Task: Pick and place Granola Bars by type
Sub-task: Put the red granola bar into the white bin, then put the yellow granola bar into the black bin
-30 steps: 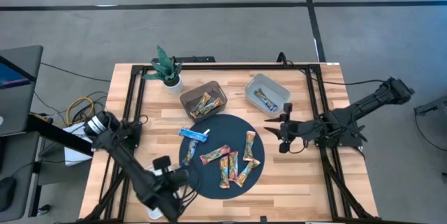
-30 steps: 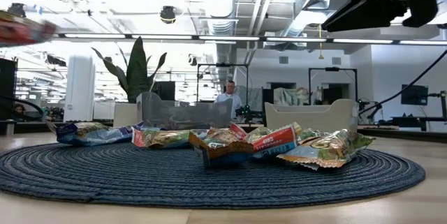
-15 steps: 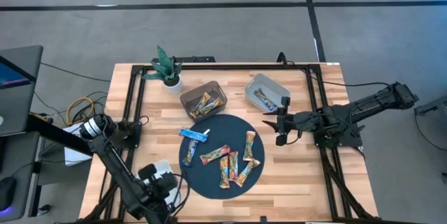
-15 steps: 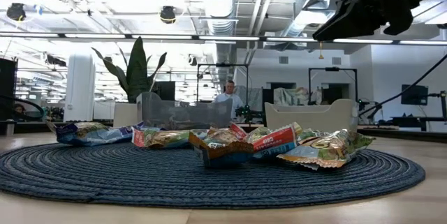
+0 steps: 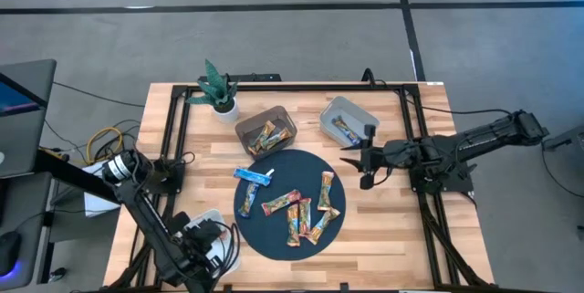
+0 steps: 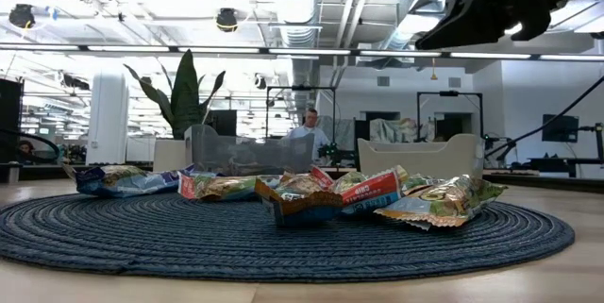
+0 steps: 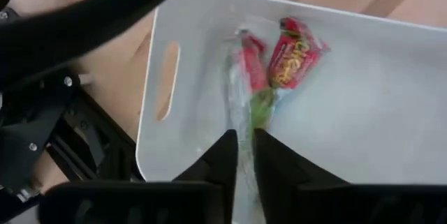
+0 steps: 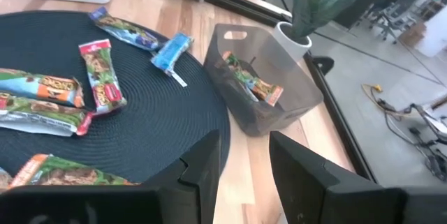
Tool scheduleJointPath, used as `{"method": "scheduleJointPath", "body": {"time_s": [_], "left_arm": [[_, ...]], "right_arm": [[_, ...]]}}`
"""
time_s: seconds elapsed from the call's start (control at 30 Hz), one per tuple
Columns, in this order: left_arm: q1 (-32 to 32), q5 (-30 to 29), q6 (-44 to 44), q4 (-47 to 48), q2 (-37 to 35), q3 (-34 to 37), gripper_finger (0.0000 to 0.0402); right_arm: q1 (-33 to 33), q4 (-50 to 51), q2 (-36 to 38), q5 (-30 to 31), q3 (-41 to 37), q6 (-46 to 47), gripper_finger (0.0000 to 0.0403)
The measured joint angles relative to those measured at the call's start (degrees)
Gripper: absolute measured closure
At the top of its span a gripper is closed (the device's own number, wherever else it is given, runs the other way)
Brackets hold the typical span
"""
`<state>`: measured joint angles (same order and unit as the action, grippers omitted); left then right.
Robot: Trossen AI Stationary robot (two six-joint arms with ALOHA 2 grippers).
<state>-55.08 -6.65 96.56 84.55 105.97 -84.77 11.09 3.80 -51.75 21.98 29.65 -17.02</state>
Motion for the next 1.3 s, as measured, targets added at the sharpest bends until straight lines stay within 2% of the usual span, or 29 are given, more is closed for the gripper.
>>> {"method": "scheduleJointPath", "body": {"time_s": [0.17,0.3,0.63,0.77,0.87,1.07,1.17,1.3], "left_arm": [[0.1,-0.1,-1.1,0.6,0.0,0.0,0.0312],[1.0,-1.0,-6.1,1.8,0.0,0.0,0.0286],[7.1,-16.9,-26.1,4.2,0.0,0.0,0.0276],[9.9,-25.8,-31.8,5.5,0.0,0.0,0.0276],[11.4,-34.6,-35.2,5.5,0.0,0.0,0.0276],[11.5,-52.6,-39.1,5.5,0.0,0.0,0.0276],[10.1,-61.9,-39.9,5.5,0.0,0.8,0.0276],[8.4,-70.6,-37.6,5.4,0.0,4.6,0.0276]], "right_arm": [[0.0,0.0,-0.1,-0.3,0.0,0.0,0.0285],[0.0,0.0,-0.1,-0.5,0.0,0.0,0.0285],[0.0,0.0,-0.1,-1.1,0.0,0.5,0.0285],[0.0,0.0,-0.4,-1.8,0.0,1.3,0.0285],[0.0,-0.2,-2.5,-5.1,0.1,2.9,0.0285],[0.0,-9.1,-12.1,-13.9,0.1,-4.6,0.0285],[0.0,-13.9,-16.8,-14.6,0.4,-9.1,0.0285],[0.0,-14.9,-21.8,-14.7,3.7,-9.7,0.0285]]}}
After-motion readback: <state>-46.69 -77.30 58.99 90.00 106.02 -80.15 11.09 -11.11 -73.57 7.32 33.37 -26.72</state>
